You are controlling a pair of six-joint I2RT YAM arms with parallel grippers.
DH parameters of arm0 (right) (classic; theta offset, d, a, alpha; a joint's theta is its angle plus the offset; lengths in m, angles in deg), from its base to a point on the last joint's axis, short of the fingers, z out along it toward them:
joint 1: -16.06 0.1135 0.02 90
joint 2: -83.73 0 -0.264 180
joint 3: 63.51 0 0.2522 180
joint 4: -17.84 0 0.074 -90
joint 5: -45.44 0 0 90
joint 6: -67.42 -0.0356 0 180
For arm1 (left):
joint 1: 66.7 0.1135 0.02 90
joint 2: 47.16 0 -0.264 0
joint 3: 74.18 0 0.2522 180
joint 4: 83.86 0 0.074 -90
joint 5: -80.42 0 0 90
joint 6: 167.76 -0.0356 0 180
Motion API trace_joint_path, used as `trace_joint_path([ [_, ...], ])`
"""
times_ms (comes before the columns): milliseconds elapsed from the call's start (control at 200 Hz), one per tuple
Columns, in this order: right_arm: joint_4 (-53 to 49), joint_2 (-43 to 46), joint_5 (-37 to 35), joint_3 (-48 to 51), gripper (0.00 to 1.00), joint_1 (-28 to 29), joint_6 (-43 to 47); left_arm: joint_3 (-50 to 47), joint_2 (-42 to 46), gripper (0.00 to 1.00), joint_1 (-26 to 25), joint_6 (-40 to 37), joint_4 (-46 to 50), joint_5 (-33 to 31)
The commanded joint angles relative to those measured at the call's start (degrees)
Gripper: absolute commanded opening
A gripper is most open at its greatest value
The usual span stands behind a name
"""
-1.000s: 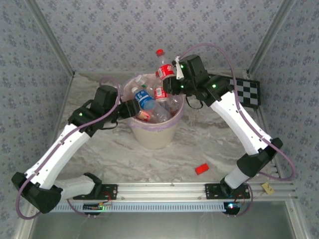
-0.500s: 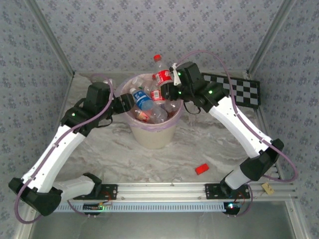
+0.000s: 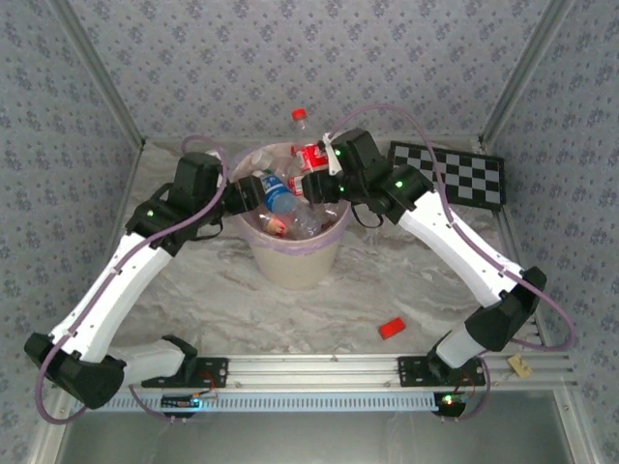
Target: Put the plastic bottles in the bin
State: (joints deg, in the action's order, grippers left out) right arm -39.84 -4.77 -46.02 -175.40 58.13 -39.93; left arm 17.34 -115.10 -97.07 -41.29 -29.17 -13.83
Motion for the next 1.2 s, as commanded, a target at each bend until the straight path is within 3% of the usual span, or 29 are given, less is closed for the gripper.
trace_joint_path([
  [0, -9.96, 0.15, 0.63, -3.46, 0.71, 1.27, 3.16, 2.53, -0.71, 0.76, 0.18, -2.07, 0.64, -1.91],
  [250, -14.13, -0.34, -3.65, -13.22, 0.78, 1.18, 8.40, 4.86, -1.32, 0.76, 0.23, -4.28, 2.48, -4.16],
  [440, -15.99, -3.86, -6.02, -17.19, 0.68, 0.75, 10.20, 5.30, -1.40, 0.77, 0.23, -4.87, 2.92, -4.43],
  [805, -18.61, -5.49, -9.15, -12.83, 0.47, 0.99, 9.22, 6.79, -1.93, 0.77, 0.32, -5.97, 3.72, -4.97],
  [1194, -13.12, -4.12, -1.41, -1.80, 0.43, 1.28, 6.53, 6.58, -2.96, 0.77, 0.36, -5.79, 3.75, -4.54],
])
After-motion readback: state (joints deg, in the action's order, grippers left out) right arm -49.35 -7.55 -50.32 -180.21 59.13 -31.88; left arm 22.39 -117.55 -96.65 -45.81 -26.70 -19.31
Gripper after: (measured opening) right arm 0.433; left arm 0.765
